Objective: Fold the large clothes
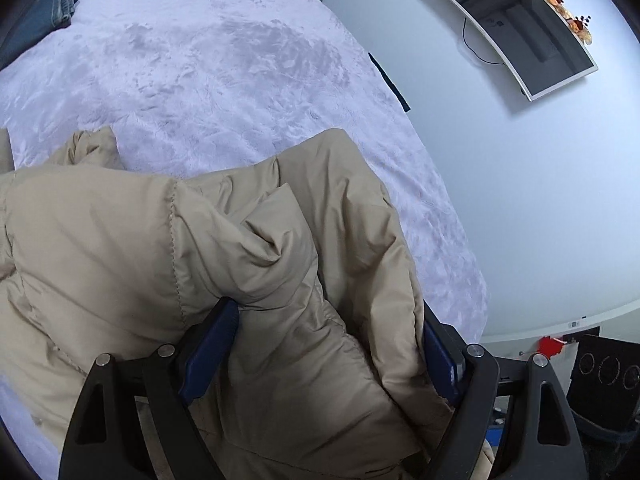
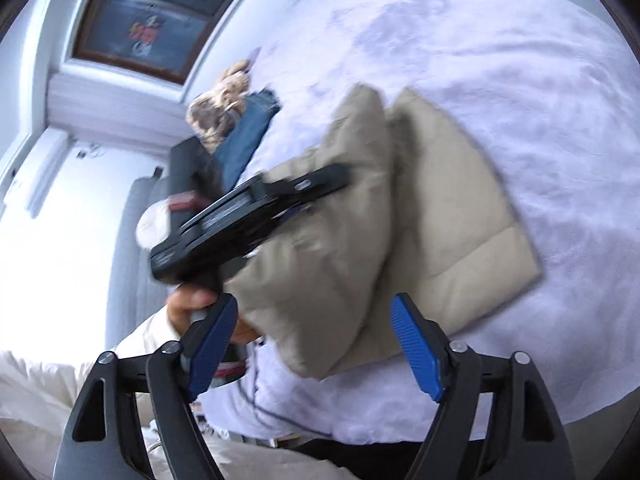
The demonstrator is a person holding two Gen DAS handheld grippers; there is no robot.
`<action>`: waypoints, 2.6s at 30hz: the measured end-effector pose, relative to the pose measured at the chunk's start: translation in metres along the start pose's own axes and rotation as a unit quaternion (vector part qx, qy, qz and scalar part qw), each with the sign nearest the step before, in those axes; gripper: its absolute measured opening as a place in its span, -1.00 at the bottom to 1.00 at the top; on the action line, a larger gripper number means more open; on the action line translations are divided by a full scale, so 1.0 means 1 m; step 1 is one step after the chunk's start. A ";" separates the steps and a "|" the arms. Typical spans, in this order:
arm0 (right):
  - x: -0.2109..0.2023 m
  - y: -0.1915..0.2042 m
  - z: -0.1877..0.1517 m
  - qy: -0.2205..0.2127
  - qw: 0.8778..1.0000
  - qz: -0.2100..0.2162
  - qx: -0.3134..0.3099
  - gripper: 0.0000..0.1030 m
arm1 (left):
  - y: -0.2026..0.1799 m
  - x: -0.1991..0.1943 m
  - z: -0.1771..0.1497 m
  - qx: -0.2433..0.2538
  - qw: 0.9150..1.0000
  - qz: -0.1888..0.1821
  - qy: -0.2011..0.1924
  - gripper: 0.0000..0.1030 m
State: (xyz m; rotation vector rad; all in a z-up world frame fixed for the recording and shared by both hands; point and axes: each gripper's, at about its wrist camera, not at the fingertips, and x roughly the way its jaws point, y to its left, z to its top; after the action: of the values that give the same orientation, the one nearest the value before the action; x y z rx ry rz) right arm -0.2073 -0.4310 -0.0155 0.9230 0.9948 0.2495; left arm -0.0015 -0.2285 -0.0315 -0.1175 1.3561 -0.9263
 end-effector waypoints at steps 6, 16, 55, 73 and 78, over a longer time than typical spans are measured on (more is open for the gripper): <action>0.050 0.018 0.005 0.015 0.991 -0.124 -0.055 0.33 | 0.010 -0.040 0.016 0.024 0.992 0.064 -0.101 0.66; 0.043 -0.019 0.015 -0.023 0.969 -0.238 -0.053 -0.76 | 0.094 -0.024 0.032 -0.024 0.972 0.187 -0.137 0.66; 0.014 -0.140 0.129 -0.003 0.992 -0.127 0.023 0.08 | 0.032 0.067 0.051 0.042 0.969 0.227 -0.086 0.70; 0.083 -0.110 0.126 0.121 0.991 0.035 0.050 0.37 | 0.072 -0.041 -0.007 -0.110 0.946 0.279 -0.125 0.71; 0.106 -0.110 0.147 0.132 0.986 0.064 0.079 -0.73 | 0.097 -0.036 -0.037 -0.171 0.948 0.244 -0.109 0.70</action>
State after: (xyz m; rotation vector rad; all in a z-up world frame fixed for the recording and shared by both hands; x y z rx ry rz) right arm -0.0538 -0.5190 -0.1327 1.1212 1.2129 0.4131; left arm 0.0170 -0.1263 -0.0684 -0.1354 1.2470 -0.2494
